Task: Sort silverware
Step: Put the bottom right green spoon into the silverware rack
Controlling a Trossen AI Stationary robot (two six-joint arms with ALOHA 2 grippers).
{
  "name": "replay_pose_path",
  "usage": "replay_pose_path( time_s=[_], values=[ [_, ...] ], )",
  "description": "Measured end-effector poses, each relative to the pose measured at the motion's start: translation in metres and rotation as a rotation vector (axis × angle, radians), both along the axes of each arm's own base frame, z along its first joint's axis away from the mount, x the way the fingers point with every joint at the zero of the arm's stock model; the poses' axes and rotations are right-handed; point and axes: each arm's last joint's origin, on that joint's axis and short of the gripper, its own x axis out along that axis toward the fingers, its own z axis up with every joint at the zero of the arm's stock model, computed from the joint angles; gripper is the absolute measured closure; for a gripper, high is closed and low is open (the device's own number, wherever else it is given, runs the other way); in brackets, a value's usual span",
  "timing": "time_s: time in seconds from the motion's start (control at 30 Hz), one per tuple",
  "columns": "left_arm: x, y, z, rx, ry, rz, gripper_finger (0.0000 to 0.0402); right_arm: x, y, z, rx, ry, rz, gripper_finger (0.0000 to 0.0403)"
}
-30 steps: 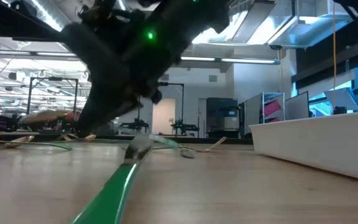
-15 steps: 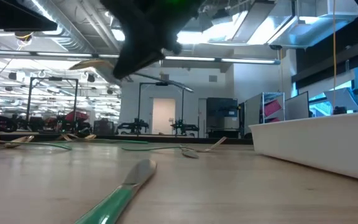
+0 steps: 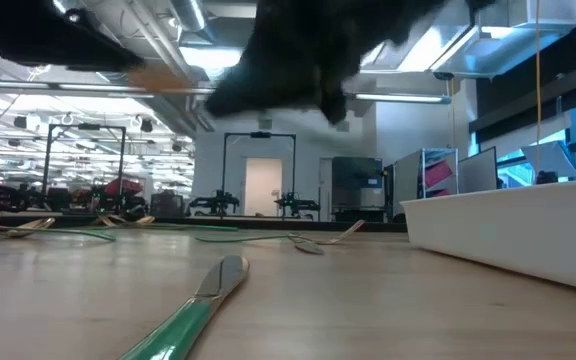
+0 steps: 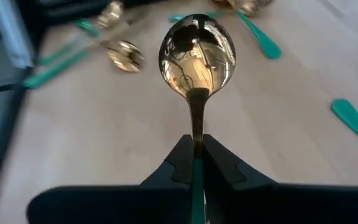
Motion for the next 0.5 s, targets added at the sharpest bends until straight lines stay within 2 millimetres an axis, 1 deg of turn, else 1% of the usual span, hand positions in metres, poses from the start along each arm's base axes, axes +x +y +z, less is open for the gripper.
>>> replay_pose_path(
  time_s=[0.1, 0.17, 0.23, 0.3, 0.4, 0.5],
  values=[
    [0.012, -0.002, 0.000, 0.034, 0.007, -0.142, 0.0190, -0.012, 0.011, 0.013, 0.019, 0.010, 0.035, 0.0389],
    [0.018, -0.007, -0.002, 0.088, 0.018, -0.321, 0.0190, -0.020, 0.021, 0.019, 0.028, 0.028, 0.084, 0.0388],
    [0.022, -0.014, -0.006, 0.161, 0.020, -0.535, 0.0190, -0.028, 0.032, 0.023, 0.060, 0.043, 0.161, 0.0388],
    [0.026, -0.021, -0.011, 0.246, -0.008, -0.692, 0.0190, -0.032, 0.041, 0.026, 0.104, 0.044, 0.225, 0.0390],
    [0.031, -0.032, -0.018, 0.413, -0.084, -0.773, 0.0190, -0.036, 0.050, 0.028, 0.125, 0.022, 0.249, 0.0390],
    [0.038, -0.039, -0.024, 0.532, -0.172, -0.784, 0.0190, -0.036, 0.050, 0.028, 0.117, 0.010, 0.231, 0.0389]
  ],
)
